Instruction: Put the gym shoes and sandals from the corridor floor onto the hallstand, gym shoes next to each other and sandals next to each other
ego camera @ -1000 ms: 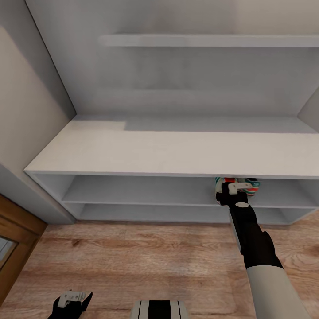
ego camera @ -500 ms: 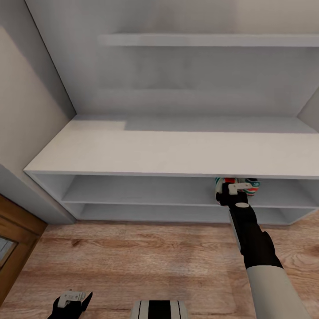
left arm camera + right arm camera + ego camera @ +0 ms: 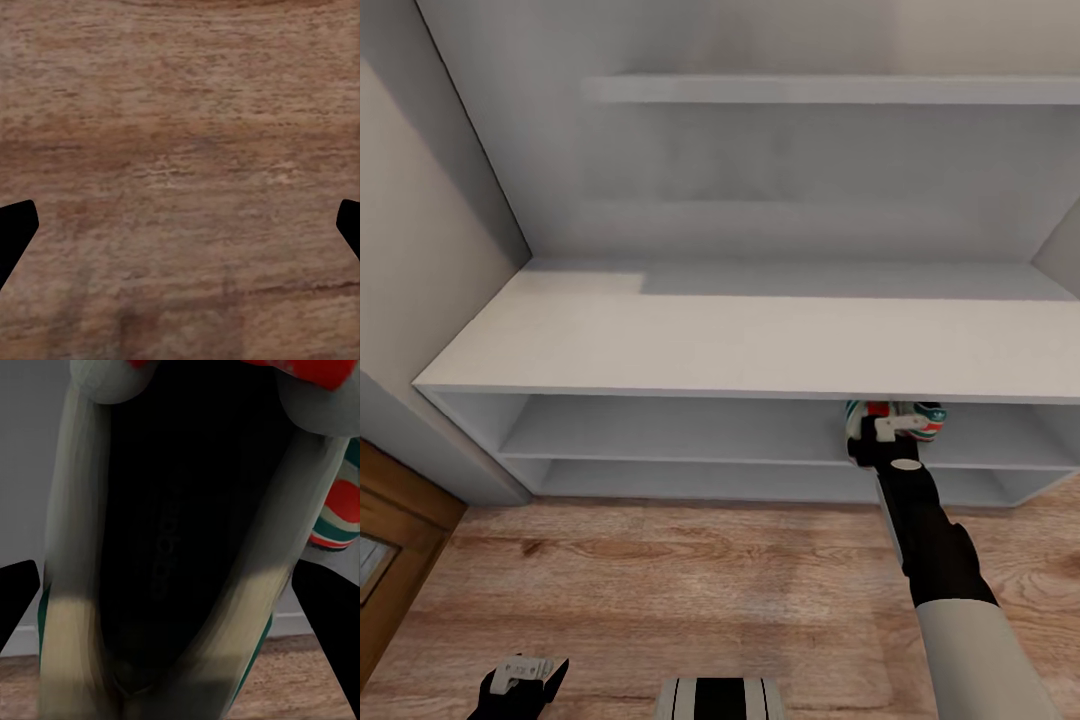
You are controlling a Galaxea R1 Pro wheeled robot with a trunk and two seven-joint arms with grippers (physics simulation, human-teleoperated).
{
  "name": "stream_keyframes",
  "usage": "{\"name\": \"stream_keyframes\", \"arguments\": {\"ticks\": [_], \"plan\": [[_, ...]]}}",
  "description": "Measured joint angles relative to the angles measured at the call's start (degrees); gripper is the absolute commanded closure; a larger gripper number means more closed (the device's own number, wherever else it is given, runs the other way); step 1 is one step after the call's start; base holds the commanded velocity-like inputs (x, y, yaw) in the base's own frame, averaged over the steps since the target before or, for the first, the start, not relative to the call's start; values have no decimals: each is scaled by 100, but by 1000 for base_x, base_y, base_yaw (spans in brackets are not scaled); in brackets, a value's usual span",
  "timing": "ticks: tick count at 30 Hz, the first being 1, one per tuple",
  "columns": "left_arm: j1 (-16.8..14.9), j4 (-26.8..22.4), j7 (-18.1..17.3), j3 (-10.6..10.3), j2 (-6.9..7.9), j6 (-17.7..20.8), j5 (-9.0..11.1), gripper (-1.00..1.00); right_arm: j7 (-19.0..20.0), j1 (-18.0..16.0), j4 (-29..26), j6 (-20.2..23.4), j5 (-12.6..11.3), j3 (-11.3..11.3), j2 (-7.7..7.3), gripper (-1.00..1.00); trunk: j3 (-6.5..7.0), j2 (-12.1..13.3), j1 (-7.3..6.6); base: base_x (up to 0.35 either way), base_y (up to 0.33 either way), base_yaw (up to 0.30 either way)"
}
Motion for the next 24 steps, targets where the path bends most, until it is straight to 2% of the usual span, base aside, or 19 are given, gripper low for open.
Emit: {"name": "stream_keyframes", "arguments": {"ticks": [24], "plan": [[0, 0, 0, 0, 0, 0, 0, -100, -1, 1, 132, -3, 2, -10, 0, 100, 0, 0, 0, 0, 0, 0]]}}
